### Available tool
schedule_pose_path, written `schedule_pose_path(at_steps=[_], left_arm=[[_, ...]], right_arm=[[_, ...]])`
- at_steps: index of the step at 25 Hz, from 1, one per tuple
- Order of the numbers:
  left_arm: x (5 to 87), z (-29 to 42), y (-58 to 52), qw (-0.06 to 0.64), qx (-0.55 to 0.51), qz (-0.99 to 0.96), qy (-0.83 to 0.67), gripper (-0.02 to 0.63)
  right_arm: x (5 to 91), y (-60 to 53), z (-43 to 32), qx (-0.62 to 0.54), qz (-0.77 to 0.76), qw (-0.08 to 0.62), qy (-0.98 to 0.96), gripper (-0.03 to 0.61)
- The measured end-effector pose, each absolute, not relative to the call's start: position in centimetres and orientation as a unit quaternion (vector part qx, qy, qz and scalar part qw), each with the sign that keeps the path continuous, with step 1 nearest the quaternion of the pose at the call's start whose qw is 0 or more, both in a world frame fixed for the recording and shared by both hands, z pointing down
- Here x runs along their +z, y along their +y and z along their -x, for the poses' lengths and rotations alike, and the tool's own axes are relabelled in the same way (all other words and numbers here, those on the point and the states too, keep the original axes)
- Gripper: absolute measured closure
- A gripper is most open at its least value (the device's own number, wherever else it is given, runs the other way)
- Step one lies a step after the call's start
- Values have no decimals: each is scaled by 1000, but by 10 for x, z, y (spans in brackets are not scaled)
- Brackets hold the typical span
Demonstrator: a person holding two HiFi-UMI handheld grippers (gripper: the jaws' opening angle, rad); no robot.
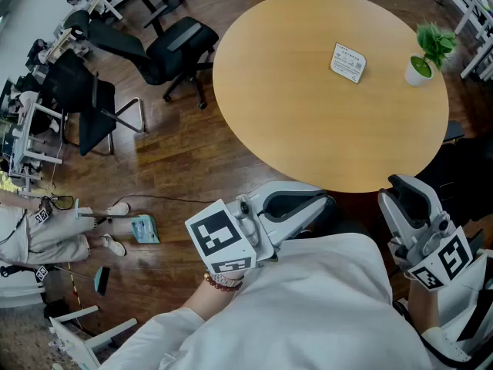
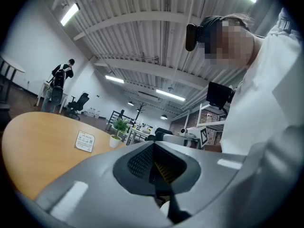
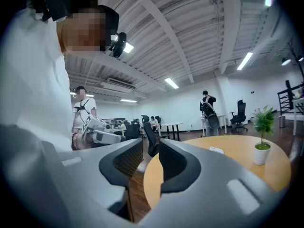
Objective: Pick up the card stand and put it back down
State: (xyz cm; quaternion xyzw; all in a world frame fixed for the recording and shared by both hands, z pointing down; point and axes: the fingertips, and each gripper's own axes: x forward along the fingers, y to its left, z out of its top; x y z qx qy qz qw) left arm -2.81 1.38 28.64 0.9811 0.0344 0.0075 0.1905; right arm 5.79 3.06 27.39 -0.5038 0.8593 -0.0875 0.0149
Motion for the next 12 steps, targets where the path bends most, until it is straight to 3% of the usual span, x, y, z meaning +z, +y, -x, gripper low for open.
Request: schedule_pose_path(at_steps=[5,12], left_arm=[[306,-5,-30,190,25,-981,11,627],[277,-46,-108,188,32,-980,-52,627]], right_arm=[[296,-32,-133,-131,517,75,843,471],[339,-173,-248,-156,562,54,811,443]])
